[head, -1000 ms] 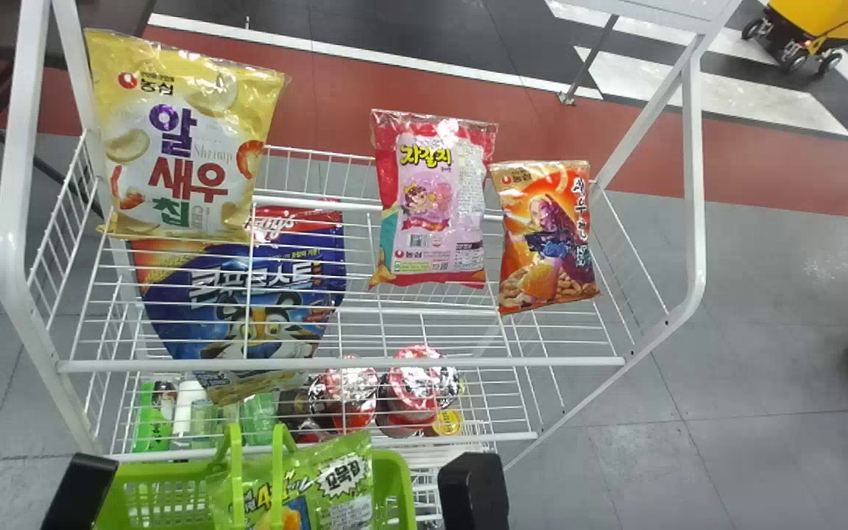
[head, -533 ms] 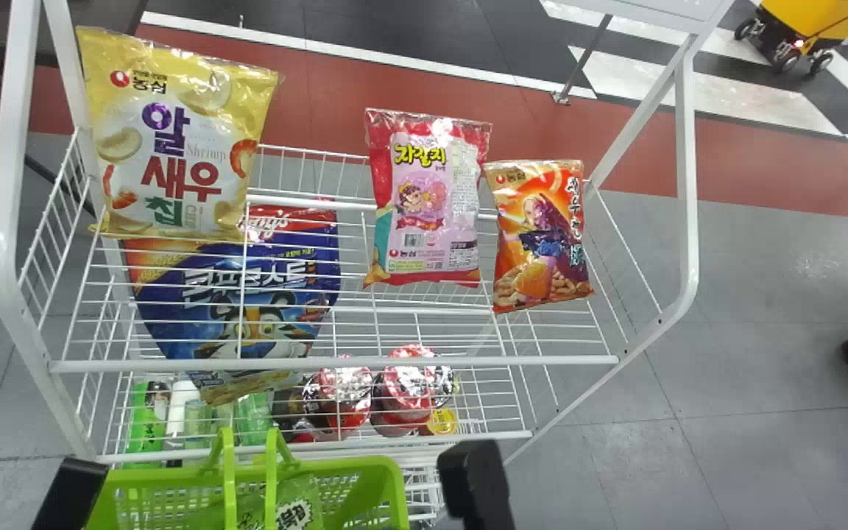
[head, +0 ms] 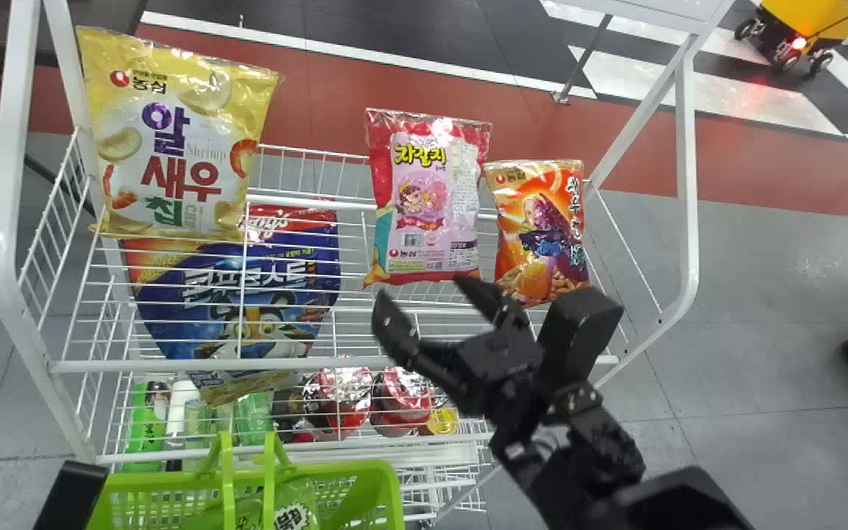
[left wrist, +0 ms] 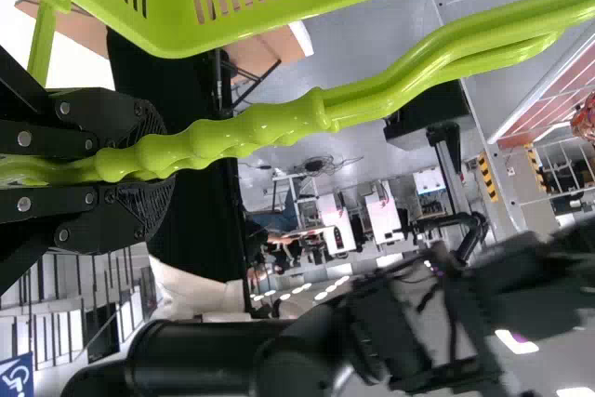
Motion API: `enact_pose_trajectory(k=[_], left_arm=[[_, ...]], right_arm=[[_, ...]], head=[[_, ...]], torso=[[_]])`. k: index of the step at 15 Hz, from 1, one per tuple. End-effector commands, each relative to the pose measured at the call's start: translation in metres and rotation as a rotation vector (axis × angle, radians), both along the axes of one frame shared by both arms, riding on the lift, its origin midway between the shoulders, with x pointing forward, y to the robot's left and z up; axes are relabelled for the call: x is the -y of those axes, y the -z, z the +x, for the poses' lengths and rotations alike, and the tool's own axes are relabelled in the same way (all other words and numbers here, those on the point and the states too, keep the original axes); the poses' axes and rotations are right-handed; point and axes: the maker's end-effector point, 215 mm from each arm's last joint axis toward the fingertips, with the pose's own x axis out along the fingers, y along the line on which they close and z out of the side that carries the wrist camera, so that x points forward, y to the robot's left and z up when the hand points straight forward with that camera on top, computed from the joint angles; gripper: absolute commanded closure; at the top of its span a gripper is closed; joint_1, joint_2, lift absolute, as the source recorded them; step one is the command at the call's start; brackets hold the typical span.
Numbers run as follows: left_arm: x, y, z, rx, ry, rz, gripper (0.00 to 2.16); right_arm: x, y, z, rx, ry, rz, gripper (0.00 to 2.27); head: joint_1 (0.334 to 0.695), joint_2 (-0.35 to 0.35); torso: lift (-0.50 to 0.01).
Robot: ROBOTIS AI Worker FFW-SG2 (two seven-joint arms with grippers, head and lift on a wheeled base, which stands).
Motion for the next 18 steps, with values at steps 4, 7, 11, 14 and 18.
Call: enact_pose_trajectory(k=[4, 7, 11, 14, 18], left_arm=[[0.0, 0.002, 0.0, -0.001, 0.0, 0.004, 1.79], [0.0, 0.003, 0.003, -0.003, 0.0, 0.008, 1.79], [-0.003, 0.005, 0.004, -0.006, -0.002, 0.012, 1.79], [-0.002, 0.005, 0.005, -0.005, 0.001, 0.011, 1.79], [-0.003, 0.006, 0.004, -0.007, 0.001, 0.013, 1.79]], right_arm=[[0.045, -0.002, 0.089, 0.014, 0.09, -0.022, 0.05], [0.037, 0.019, 0.115, -0.051, 0.073, -0.045, 0.06], [0.026, 0.042, 0.127, -0.101, 0.023, -0.042, 1.34], [0.012, 0.037, 0.122, -0.077, -0.029, -0.036, 2.05], [0.01, 0.028, 0.105, -0.047, -0.048, -0.03, 2.11]], head=[[0.695, -0.35], [0.695, -0.35], [0.695, -0.35], [0.695, -0.35], [0.695, -0.343]], torso=[[-0.015], [-0.015], [-0.015], [-0.015], [-0.015]])
